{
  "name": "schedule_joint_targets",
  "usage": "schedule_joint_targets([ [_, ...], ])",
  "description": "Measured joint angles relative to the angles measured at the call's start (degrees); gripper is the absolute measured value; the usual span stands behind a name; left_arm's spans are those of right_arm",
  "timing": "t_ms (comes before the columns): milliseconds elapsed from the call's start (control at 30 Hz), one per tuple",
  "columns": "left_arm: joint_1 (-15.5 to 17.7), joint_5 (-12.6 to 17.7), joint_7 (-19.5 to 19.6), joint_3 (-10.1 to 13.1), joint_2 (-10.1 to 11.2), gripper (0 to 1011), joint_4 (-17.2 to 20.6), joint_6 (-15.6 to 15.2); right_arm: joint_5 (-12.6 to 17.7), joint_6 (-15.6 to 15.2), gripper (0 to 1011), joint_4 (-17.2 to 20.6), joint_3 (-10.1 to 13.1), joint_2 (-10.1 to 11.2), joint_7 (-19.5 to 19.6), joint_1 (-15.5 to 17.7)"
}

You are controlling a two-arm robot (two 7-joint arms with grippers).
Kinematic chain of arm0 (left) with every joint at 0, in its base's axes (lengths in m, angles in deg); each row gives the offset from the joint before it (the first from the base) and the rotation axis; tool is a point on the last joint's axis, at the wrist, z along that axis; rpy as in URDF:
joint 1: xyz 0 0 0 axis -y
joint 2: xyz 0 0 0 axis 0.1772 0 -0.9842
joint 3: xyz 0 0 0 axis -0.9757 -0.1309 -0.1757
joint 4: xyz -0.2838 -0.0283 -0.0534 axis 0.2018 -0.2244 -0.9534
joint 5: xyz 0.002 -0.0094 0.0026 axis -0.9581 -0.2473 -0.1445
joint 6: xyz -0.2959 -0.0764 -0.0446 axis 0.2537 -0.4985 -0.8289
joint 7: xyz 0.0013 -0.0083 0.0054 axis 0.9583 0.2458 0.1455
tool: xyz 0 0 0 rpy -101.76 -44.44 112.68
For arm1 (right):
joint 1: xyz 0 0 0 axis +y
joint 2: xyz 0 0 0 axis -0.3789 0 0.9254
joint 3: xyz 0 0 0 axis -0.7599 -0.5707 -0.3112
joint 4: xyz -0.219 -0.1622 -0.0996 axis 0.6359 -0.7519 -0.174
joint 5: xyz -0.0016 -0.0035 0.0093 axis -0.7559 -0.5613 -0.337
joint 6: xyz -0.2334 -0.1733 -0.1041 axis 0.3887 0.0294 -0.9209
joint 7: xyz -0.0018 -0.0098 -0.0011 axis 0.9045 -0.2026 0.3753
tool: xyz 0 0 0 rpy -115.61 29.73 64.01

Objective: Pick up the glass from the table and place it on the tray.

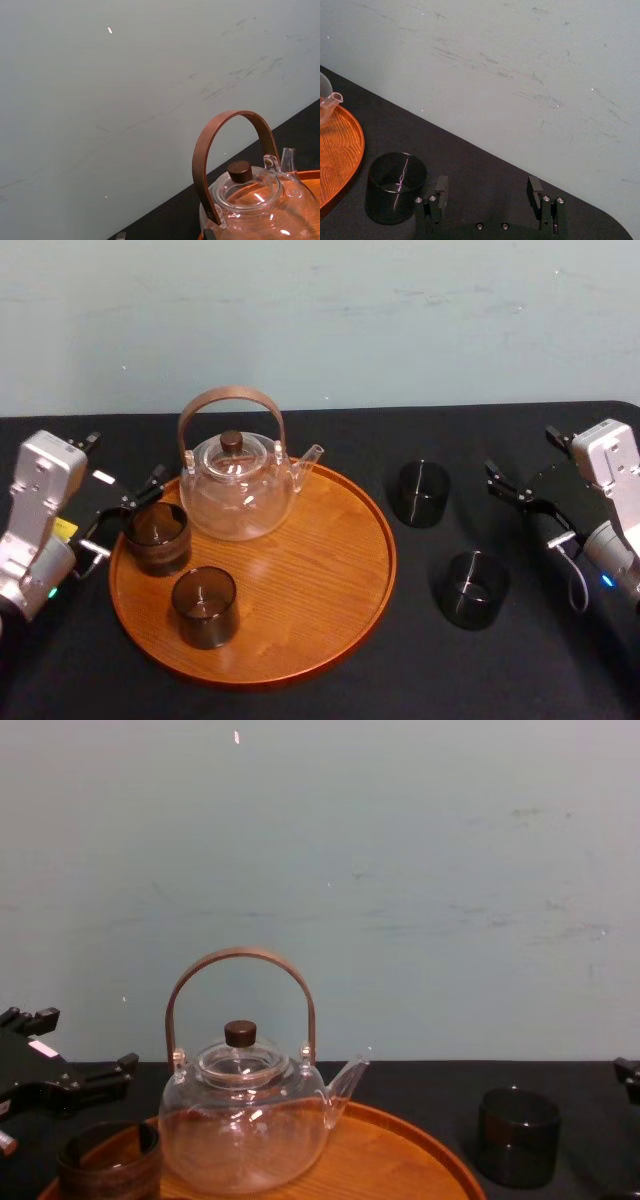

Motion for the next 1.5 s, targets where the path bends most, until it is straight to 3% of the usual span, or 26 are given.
schedule_joint_targets([
  [333, 0.00, 0.00, 0.00, 0.00, 0.00, 1002, 0.00, 0.00, 0.00, 0.02, 1002, 0.10, 0.22, -0.01, -0.29, 0.07],
  [600, 0.00, 0.00, 0.00, 0.00, 0.00, 1001, 0.00, 0.00, 2.83, -1.47, 1002, 3.53, 2.77, 1.25, -3.73, 2.32],
  [1033, 0.00, 0.00, 0.00, 0.00, 0.00, 1001, 0.00, 0.00, 6.75, -4.45, 1002, 12.66, 7.92, 5.45, -6.95, 10.06],
  [1267, 0.00, 0.00, 0.00, 0.00, 0.00, 1001, 0.00, 0.00, 9.64, -7.65, 1003, 17.97, 11.24, 8.36, -8.91, 15.71],
  [1500, 0.00, 0.00, 0.00, 0.00, 0.00, 1001, 0.00, 0.00, 11.26, -10.29, 1002, 20.99, 13.63, 9.96, -10.31, 19.61],
])
